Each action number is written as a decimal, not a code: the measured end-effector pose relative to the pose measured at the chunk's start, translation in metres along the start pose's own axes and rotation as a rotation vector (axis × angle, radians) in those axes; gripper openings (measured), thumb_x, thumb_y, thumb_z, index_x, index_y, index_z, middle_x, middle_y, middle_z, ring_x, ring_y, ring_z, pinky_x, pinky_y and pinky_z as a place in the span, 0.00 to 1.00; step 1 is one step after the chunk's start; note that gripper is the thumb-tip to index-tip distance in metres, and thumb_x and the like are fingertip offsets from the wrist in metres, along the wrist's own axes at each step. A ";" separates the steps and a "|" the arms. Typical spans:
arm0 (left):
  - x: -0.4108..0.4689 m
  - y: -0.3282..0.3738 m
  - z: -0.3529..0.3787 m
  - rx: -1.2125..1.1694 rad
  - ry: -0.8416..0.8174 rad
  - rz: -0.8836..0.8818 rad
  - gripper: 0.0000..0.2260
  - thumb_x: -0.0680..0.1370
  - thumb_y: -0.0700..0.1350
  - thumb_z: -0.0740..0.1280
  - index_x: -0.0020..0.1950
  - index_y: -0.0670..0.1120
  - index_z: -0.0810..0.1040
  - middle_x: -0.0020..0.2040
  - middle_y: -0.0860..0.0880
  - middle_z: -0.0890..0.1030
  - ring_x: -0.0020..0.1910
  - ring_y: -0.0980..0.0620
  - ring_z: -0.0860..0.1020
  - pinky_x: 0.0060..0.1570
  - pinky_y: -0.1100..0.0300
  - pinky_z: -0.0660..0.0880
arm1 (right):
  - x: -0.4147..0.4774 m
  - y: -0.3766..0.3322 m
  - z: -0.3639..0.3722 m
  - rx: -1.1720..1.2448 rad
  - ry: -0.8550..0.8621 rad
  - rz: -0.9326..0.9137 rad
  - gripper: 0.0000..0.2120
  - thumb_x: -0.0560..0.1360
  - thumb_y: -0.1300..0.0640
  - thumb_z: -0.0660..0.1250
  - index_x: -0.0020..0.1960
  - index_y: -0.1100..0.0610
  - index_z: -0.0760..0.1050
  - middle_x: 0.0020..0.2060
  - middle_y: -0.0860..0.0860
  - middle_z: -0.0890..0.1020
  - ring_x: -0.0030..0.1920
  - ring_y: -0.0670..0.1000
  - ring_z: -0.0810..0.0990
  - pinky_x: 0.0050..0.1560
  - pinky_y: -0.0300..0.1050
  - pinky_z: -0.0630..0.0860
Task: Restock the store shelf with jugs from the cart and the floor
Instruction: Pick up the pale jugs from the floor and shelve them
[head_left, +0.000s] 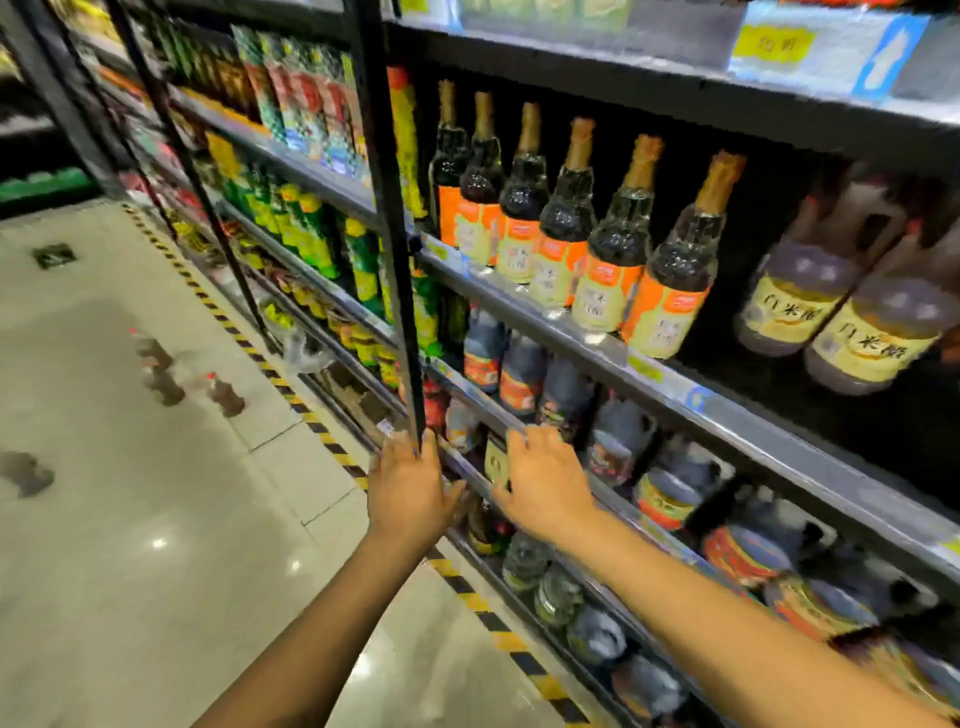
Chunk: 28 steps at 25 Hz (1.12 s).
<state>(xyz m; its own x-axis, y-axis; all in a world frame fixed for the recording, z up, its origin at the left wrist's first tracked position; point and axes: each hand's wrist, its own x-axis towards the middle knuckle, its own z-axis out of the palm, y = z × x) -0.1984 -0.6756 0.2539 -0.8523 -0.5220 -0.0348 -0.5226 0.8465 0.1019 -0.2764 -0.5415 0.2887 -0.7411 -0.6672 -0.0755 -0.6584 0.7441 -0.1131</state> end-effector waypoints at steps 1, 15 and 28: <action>-0.004 -0.022 0.010 -0.013 -0.025 -0.040 0.37 0.76 0.64 0.59 0.77 0.44 0.53 0.75 0.40 0.62 0.72 0.40 0.61 0.69 0.47 0.62 | 0.010 -0.017 0.013 -0.008 -0.052 -0.015 0.28 0.75 0.44 0.63 0.67 0.61 0.63 0.64 0.60 0.69 0.66 0.61 0.65 0.64 0.53 0.65; -0.061 -0.325 0.107 -0.184 -0.220 -0.711 0.36 0.78 0.64 0.56 0.77 0.44 0.51 0.75 0.40 0.61 0.73 0.39 0.60 0.70 0.49 0.62 | 0.122 -0.273 0.162 -0.026 -0.488 -0.344 0.29 0.75 0.41 0.62 0.67 0.59 0.64 0.63 0.57 0.73 0.64 0.59 0.71 0.60 0.51 0.71; 0.098 -0.474 0.136 -0.237 -0.343 -0.958 0.38 0.77 0.65 0.55 0.78 0.44 0.48 0.77 0.39 0.56 0.76 0.40 0.55 0.73 0.49 0.57 | 0.356 -0.380 0.230 -0.027 -0.626 -0.406 0.29 0.75 0.42 0.63 0.68 0.59 0.63 0.63 0.58 0.72 0.65 0.59 0.69 0.60 0.51 0.69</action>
<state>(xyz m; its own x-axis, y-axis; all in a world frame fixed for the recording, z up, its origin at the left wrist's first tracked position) -0.0370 -1.1136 0.0666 -0.0640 -0.8745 -0.4808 -0.9968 0.0325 0.0736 -0.2596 -1.0695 0.0766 -0.2304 -0.7783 -0.5841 -0.8732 0.4303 -0.2288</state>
